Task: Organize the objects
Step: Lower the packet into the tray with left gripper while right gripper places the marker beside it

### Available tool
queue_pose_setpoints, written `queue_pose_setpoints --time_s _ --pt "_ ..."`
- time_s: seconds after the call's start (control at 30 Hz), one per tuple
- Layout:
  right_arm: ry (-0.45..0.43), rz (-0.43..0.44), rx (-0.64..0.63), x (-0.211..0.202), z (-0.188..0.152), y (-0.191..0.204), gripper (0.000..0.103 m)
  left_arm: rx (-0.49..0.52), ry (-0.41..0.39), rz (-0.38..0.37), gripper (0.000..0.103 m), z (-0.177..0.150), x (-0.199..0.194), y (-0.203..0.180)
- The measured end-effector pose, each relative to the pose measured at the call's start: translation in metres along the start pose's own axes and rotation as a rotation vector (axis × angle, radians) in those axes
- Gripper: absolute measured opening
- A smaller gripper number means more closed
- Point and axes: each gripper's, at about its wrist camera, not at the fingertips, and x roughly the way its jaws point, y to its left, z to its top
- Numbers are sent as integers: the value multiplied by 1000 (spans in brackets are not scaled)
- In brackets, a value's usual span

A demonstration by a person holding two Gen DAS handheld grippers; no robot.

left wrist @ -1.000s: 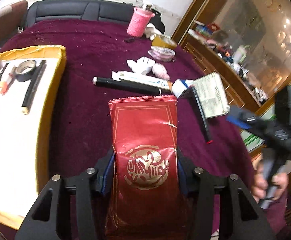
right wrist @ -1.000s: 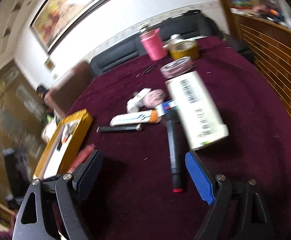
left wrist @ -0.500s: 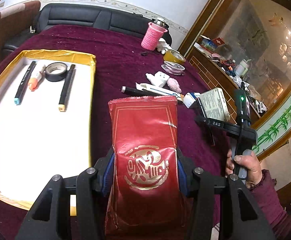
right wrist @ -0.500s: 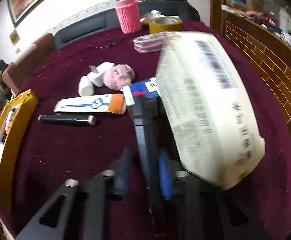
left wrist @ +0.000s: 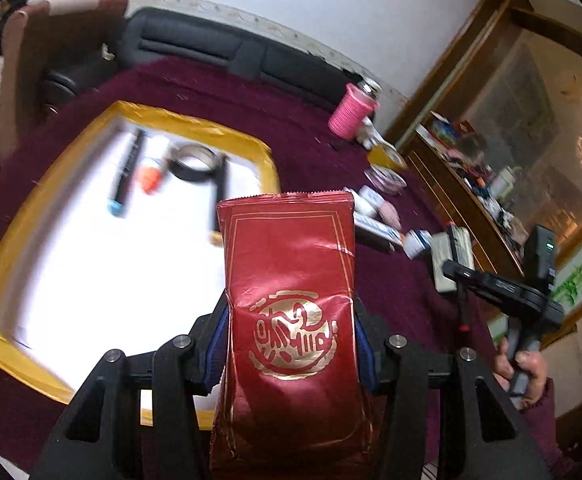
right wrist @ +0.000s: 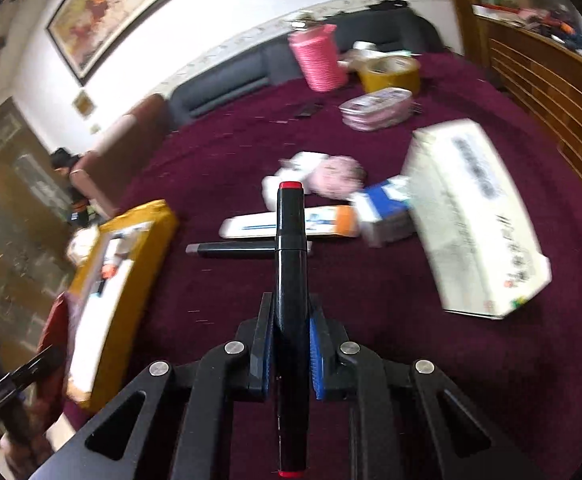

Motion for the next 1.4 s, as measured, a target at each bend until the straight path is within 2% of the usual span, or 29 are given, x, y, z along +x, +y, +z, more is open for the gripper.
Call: queue_pose_setpoints --time_s 0.1,0.27,0.37,0.53,0.77,0.97,1.23,1.4 --pt "11 60 -23 6 4 27 16 -1 -25 62 51 12 -14 17" --pt "71 188 -31 28 10 75 16 30 -7 165 51 31 -11 37" --pt "117 252 -29 50 11 108 16 37 24 187 51 45 5 47" --pt "203 301 -14 102 16 153 17 14 100 179 51 61 43 60" --pt "263 252 7 164 28 185 17 -18 186 186 51 69 82 67" --pt "290 146 -5 202 33 188 17 -25 222 200 51 66 96 70" --pt "274 33 -48 220 40 192 17 -27 240 195 52 68 100 72" --pt "268 15 -45 221 43 191 17 -26 240 190 61 68 98 72"
